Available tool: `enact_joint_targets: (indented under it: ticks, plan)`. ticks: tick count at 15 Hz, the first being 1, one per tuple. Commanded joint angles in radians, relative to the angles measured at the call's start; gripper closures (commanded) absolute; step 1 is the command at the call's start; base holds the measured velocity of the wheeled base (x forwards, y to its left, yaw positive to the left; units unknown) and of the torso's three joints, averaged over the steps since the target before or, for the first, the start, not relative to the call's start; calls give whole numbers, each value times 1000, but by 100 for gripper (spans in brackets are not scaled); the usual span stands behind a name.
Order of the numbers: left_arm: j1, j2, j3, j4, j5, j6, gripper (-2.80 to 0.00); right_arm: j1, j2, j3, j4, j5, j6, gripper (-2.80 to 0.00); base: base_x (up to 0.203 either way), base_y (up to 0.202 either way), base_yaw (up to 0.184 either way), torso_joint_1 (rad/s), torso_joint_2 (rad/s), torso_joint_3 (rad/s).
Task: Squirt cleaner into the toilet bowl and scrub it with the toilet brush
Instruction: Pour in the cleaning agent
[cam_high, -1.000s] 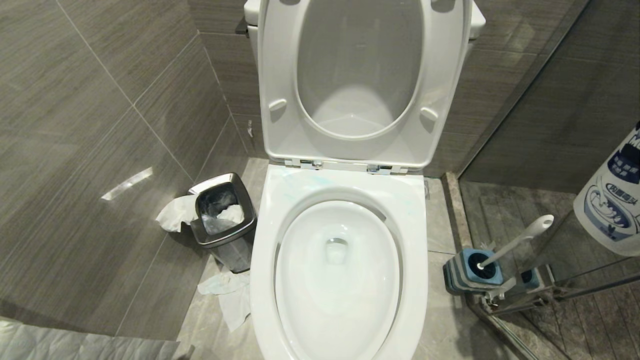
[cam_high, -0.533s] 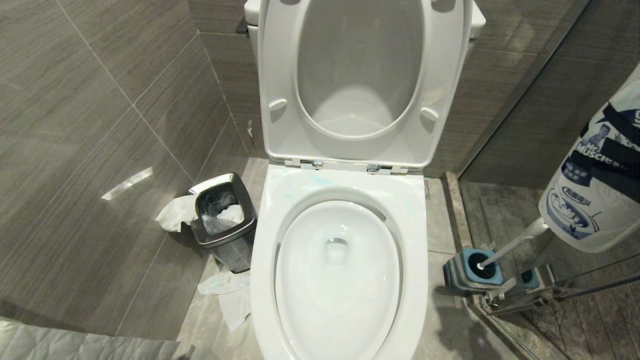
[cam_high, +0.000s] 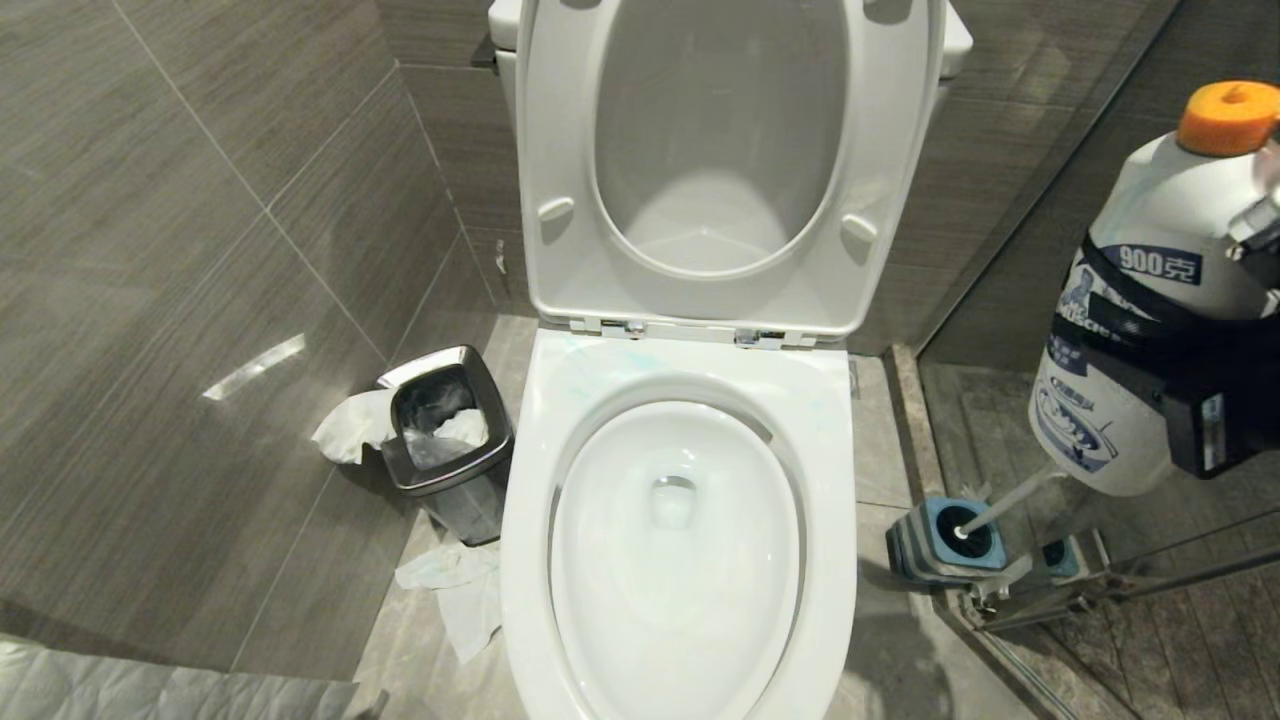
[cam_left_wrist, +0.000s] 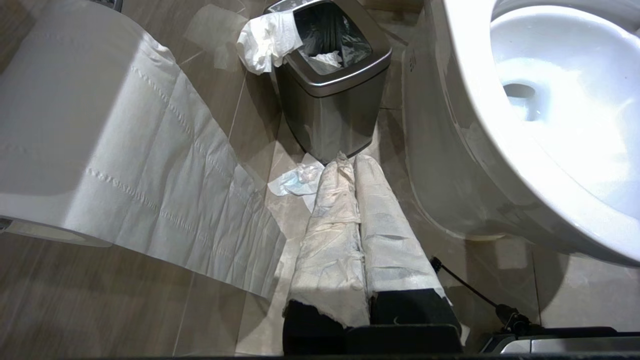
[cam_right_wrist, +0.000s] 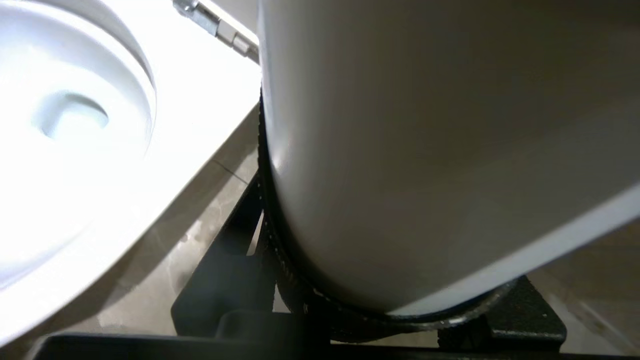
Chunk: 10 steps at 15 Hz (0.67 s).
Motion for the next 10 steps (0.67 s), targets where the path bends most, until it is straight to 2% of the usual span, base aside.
enact_joint_targets:
  ticks: [1, 10]
  plan:
    - [0, 1, 2, 0, -1, -2, 0, 33, 36, 3, 0, -23, -43, 0, 0, 0, 0, 0, 0, 0]
    - [0, 1, 2, 0, 1, -5, 0, 44, 110, 8, 2, -26, -247, 0, 0, 0, 0, 0, 0, 0]
